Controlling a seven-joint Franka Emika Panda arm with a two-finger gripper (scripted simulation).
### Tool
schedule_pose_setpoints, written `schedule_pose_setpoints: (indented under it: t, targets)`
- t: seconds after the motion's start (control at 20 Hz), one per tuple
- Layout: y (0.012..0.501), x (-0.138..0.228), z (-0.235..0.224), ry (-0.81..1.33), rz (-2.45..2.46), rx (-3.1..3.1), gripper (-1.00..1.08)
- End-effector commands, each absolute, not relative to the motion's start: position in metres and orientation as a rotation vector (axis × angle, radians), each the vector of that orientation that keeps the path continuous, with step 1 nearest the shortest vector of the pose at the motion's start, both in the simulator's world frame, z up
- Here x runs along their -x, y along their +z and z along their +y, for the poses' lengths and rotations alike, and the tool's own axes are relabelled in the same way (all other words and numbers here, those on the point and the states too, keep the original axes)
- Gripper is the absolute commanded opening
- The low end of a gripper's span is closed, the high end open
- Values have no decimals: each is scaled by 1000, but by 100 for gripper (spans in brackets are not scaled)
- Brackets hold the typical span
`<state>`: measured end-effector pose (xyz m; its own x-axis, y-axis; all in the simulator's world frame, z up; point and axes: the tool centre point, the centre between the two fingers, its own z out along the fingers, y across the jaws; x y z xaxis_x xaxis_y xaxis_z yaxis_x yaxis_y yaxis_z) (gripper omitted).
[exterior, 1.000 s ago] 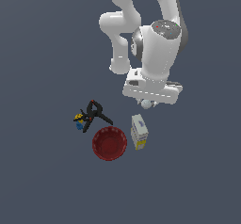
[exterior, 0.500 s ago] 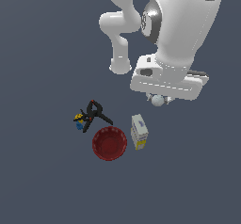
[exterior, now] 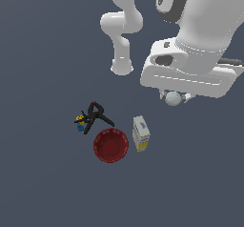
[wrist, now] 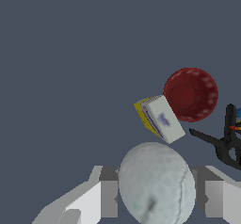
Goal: Pick up a designated object from a clutter of objects.
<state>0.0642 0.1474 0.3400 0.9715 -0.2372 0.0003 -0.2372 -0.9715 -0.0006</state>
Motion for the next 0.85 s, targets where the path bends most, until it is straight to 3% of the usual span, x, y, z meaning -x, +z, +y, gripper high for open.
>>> schedule_pose_setpoints:
  t: [0.0, 0.8]
  targets:
    - [351, -71, 151, 0, 376, 3119, -100]
    - [377, -90, 158, 0, 376, 3119, -100]
